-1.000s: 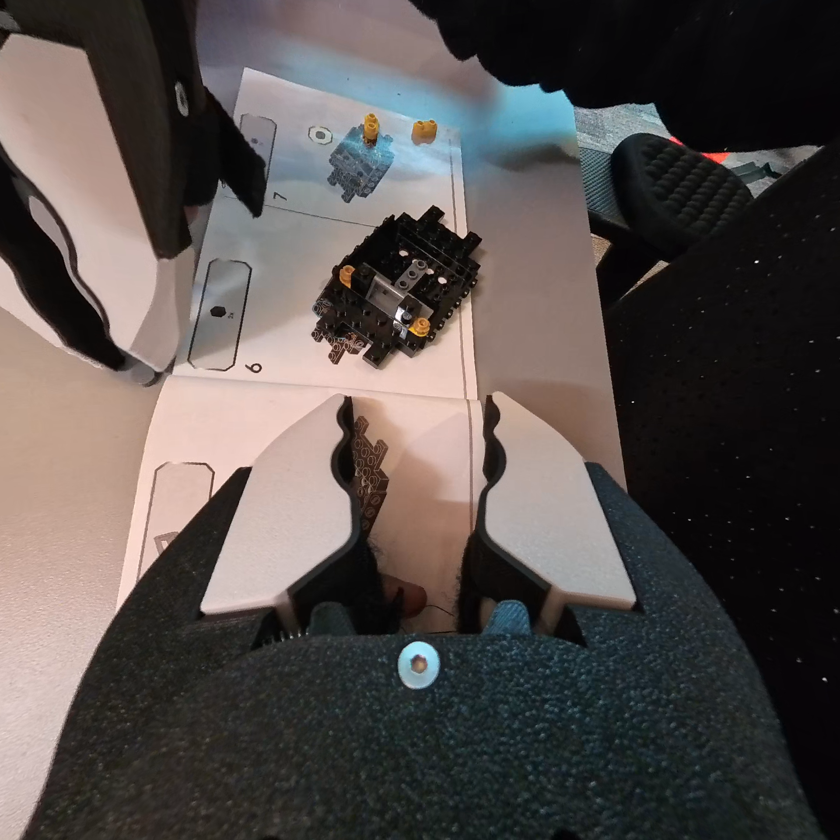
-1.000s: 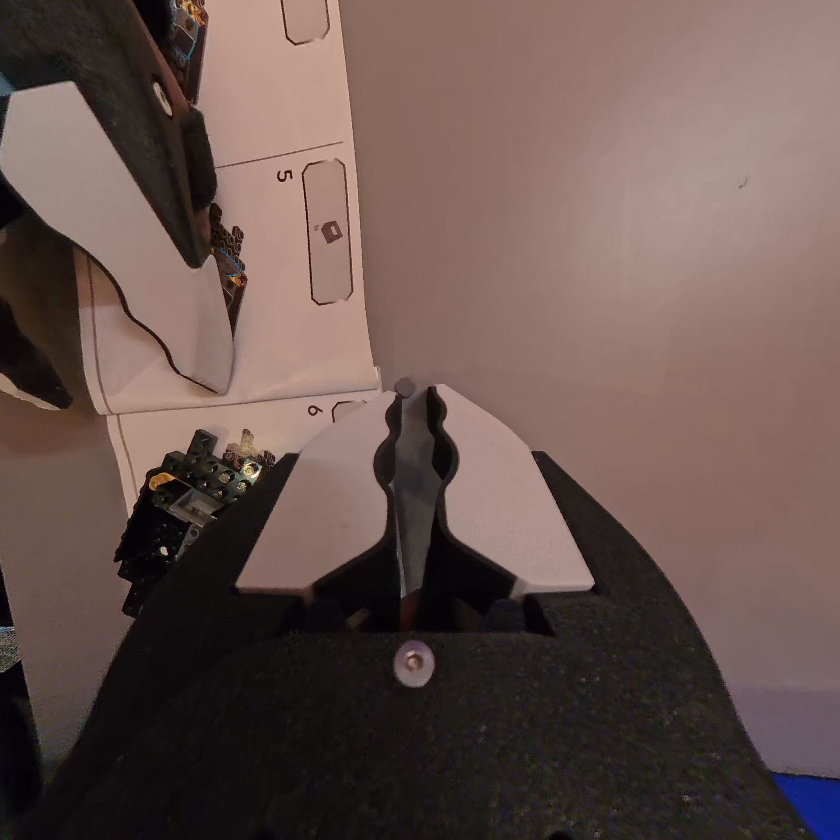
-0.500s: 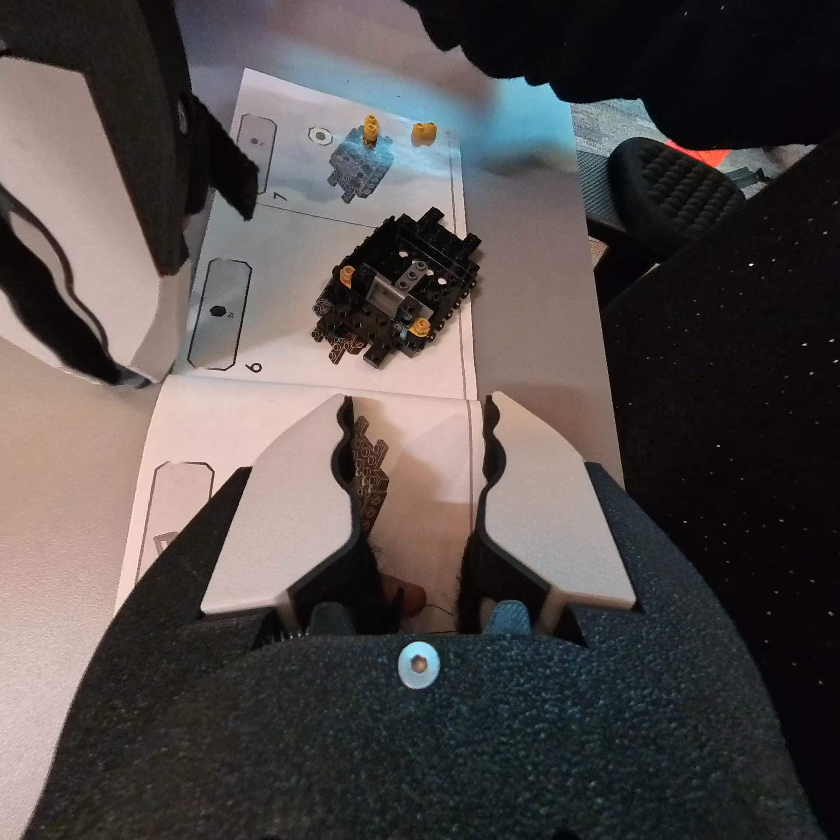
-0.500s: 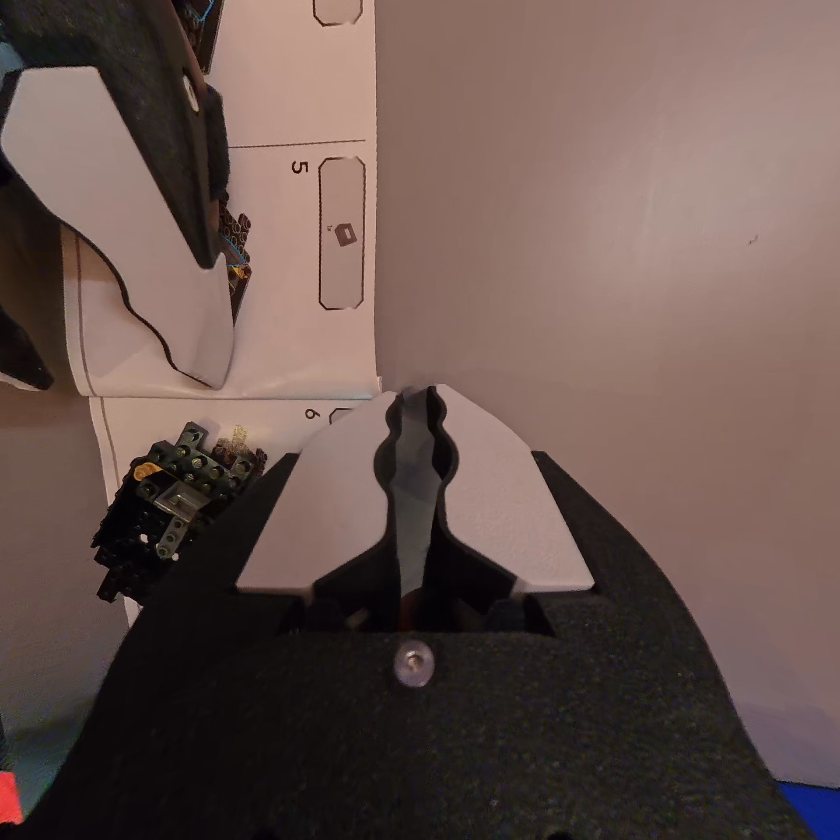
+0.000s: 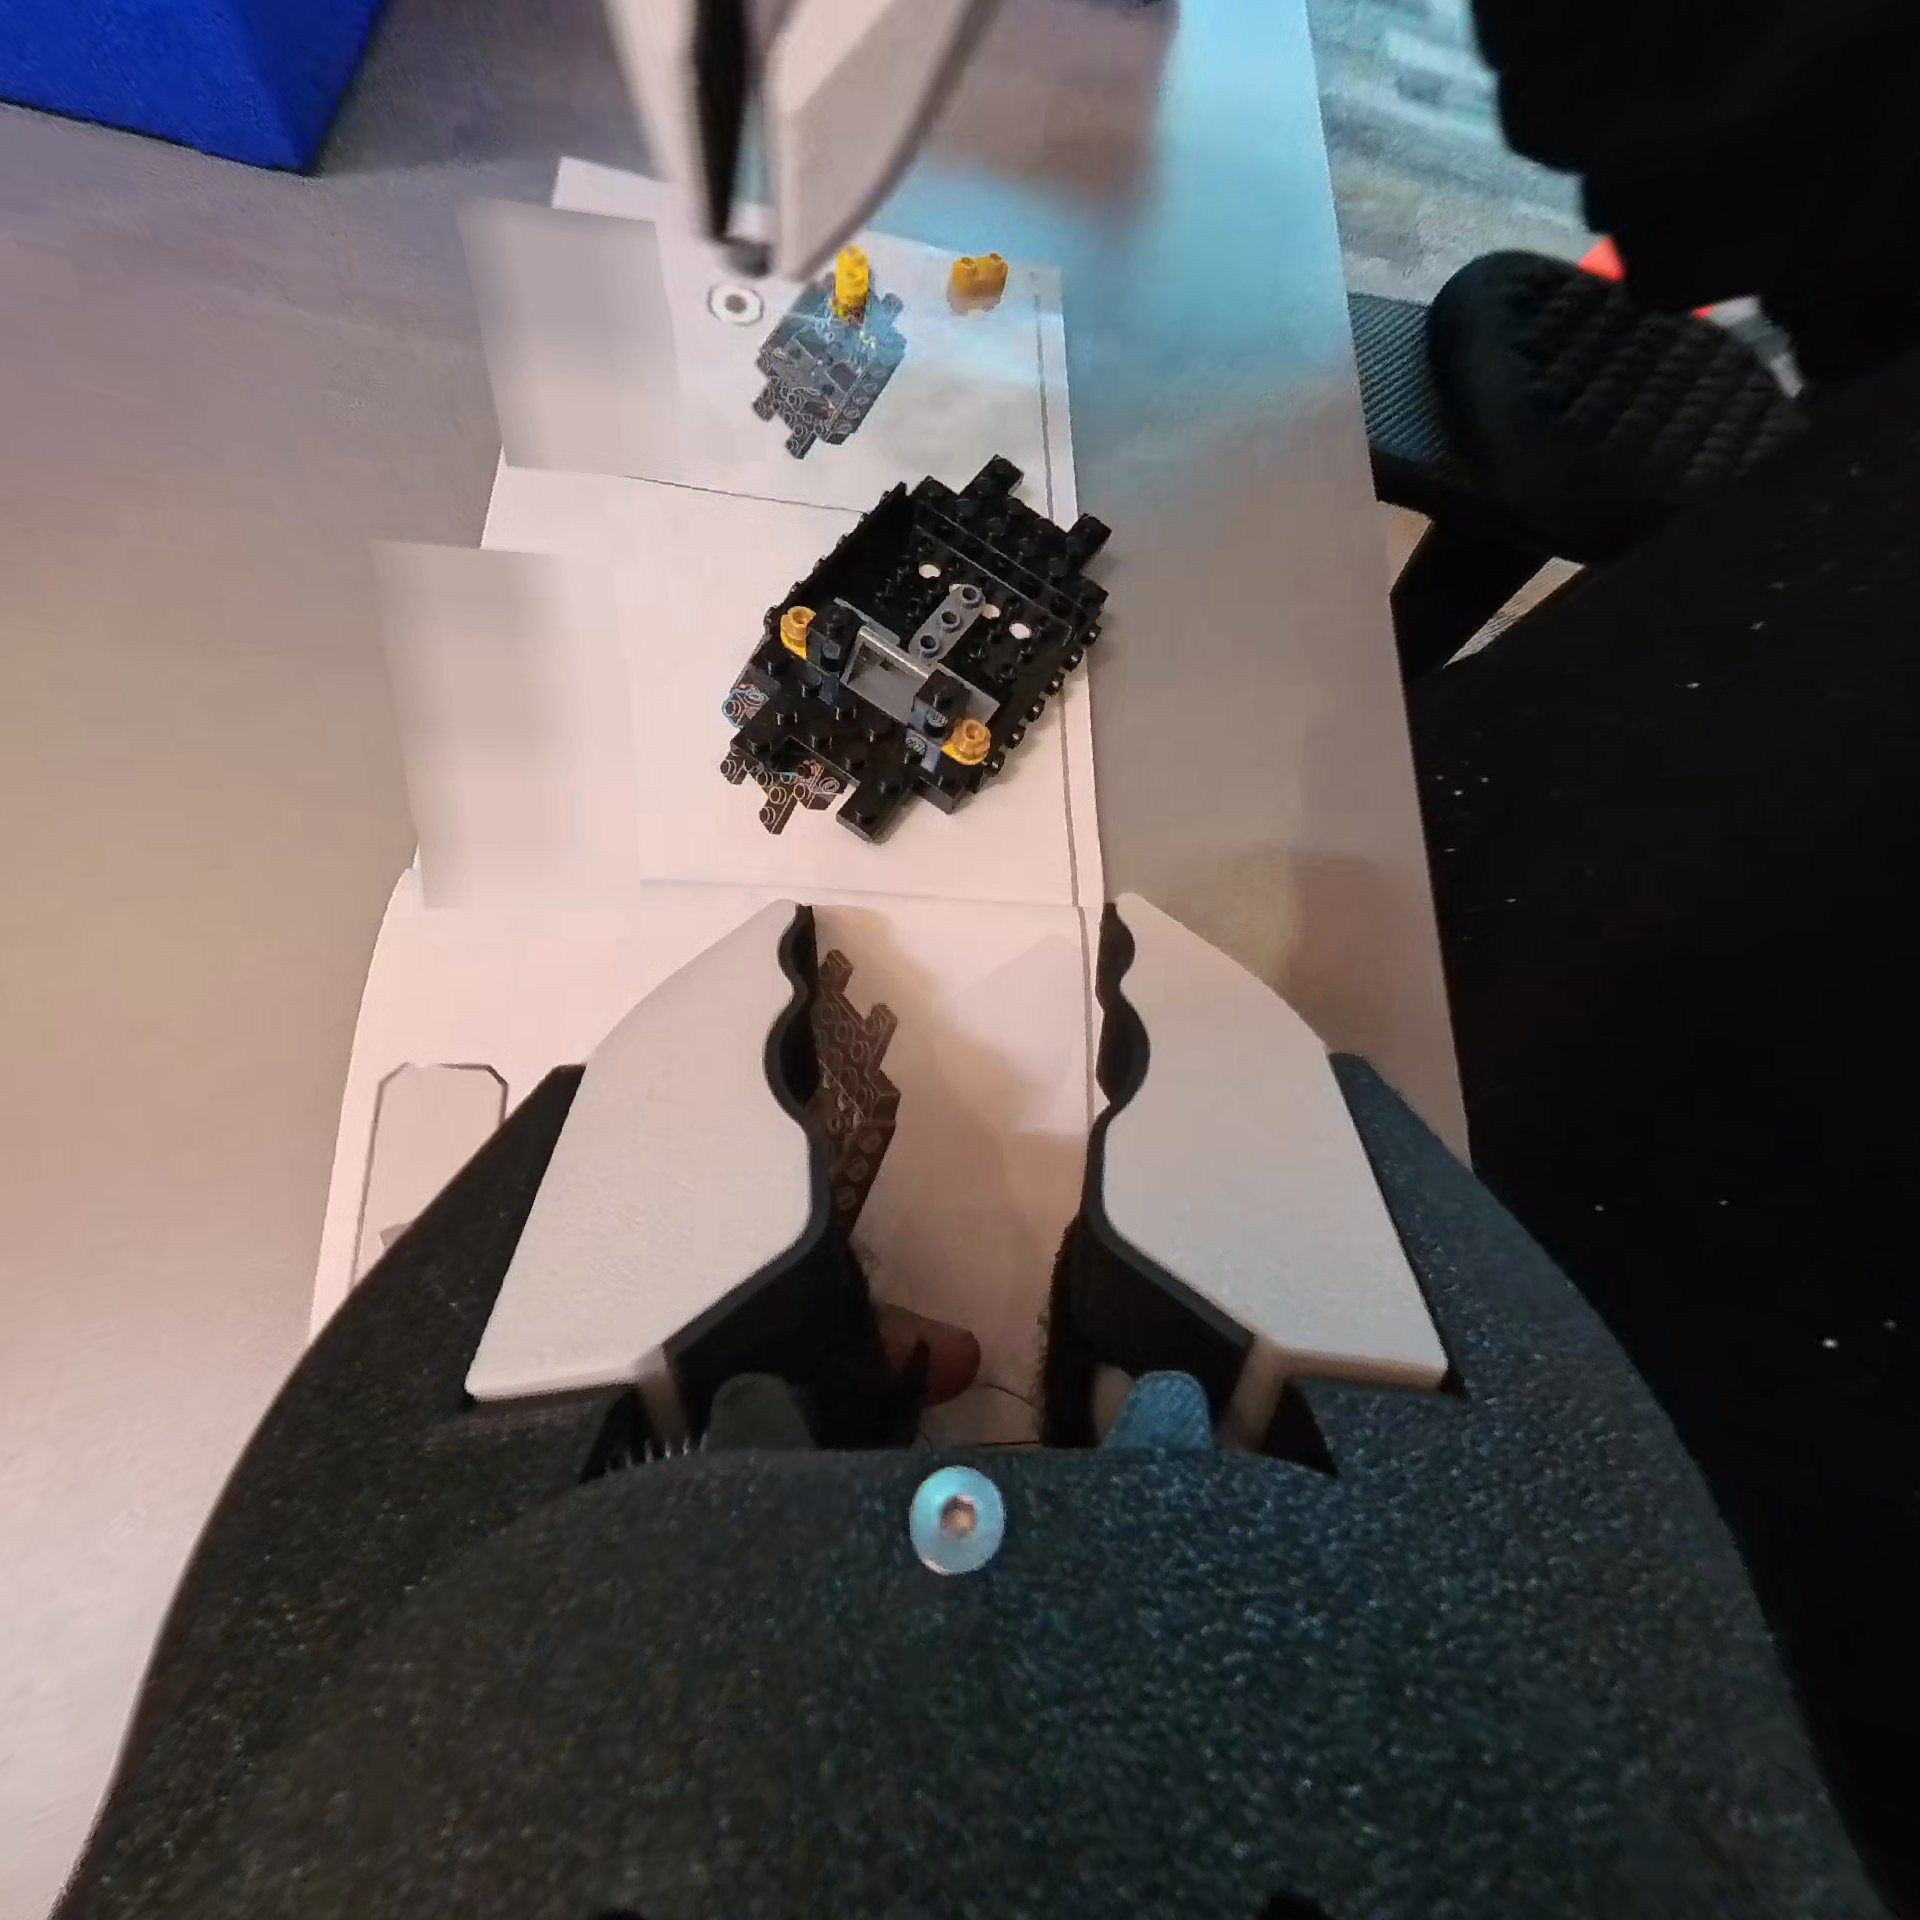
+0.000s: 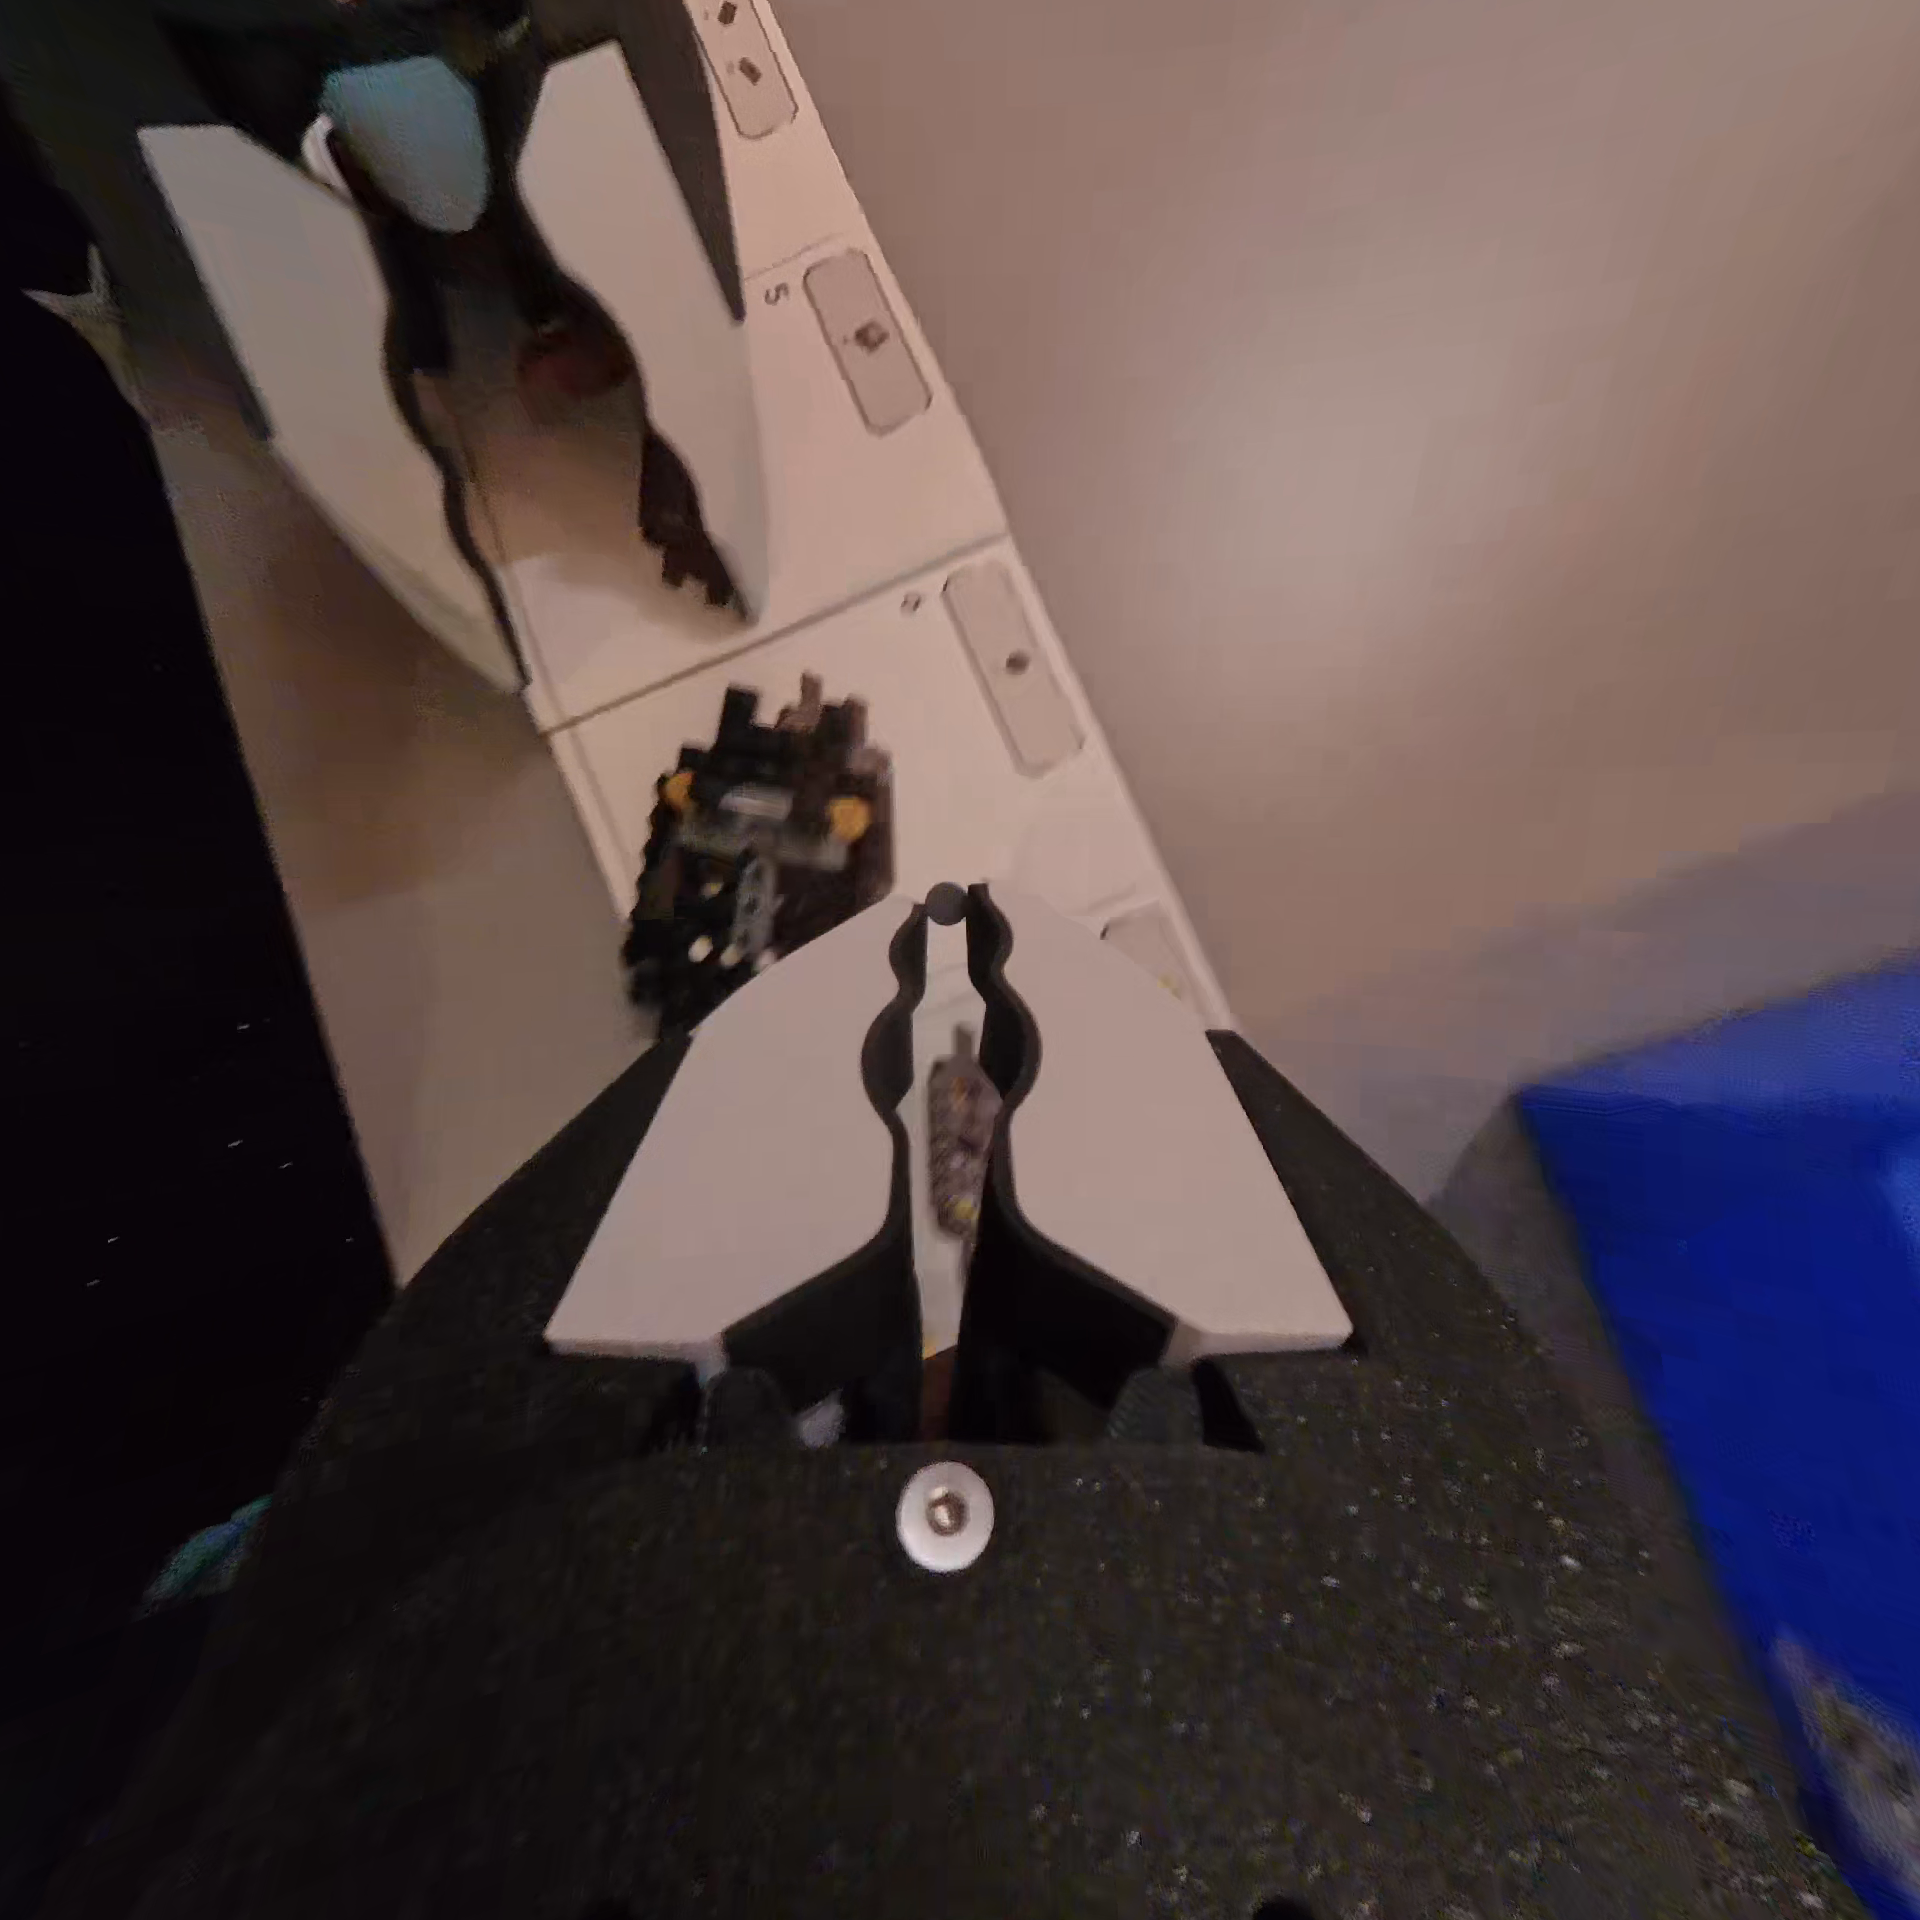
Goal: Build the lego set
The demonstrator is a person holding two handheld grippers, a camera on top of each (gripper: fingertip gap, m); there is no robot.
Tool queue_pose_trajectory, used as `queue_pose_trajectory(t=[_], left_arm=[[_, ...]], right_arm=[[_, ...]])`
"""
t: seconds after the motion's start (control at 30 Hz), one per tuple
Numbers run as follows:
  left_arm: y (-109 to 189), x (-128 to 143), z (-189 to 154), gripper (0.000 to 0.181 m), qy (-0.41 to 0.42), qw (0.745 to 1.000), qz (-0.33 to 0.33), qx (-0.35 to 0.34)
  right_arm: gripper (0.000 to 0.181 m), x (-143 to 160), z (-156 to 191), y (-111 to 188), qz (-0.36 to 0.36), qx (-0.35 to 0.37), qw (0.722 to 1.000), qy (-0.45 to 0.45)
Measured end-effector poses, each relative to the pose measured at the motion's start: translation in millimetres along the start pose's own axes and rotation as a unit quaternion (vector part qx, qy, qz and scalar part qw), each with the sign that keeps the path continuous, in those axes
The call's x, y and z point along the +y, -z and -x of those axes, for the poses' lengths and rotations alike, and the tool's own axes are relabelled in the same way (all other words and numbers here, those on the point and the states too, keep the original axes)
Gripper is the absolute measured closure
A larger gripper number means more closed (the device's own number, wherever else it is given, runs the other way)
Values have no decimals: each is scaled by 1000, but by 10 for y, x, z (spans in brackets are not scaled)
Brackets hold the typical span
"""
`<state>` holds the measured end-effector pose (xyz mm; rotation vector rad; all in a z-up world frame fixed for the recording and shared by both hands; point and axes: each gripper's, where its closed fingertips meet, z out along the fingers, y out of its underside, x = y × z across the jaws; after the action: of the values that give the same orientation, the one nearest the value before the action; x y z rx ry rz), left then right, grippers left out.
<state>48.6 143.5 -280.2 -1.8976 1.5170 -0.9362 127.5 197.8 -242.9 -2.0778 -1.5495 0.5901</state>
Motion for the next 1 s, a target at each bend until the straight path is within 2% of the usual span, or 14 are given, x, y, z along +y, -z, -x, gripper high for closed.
queue_pose_trajectory(t=[0.17,0.37,0.57,0.77,0.9,1.0], left_arm=[[-11,-15,-24,128,-22,1000,19,-11],[56,-128,-14,129,-43,998,10,-35],[26,-223,15,131,-63,997,-9,-51],[-31,-290,-29,131,-89,995,-15,-48],[-66,-294,-55,131,-102,994,-7,-42],[-62,-269,-64,131,-115,993,3,-40]], right_arm=[[174,381,314,171,-23,43,997,-53],[174,560,532,216,-71,60,991,-100],[174,682,592,257,-98,62,984,-132],[174,672,573,251,-110,59,983,-134],[174,501,560,160,-131,52,981,-131],[174,375,562,9,-113,52,986,-115]])
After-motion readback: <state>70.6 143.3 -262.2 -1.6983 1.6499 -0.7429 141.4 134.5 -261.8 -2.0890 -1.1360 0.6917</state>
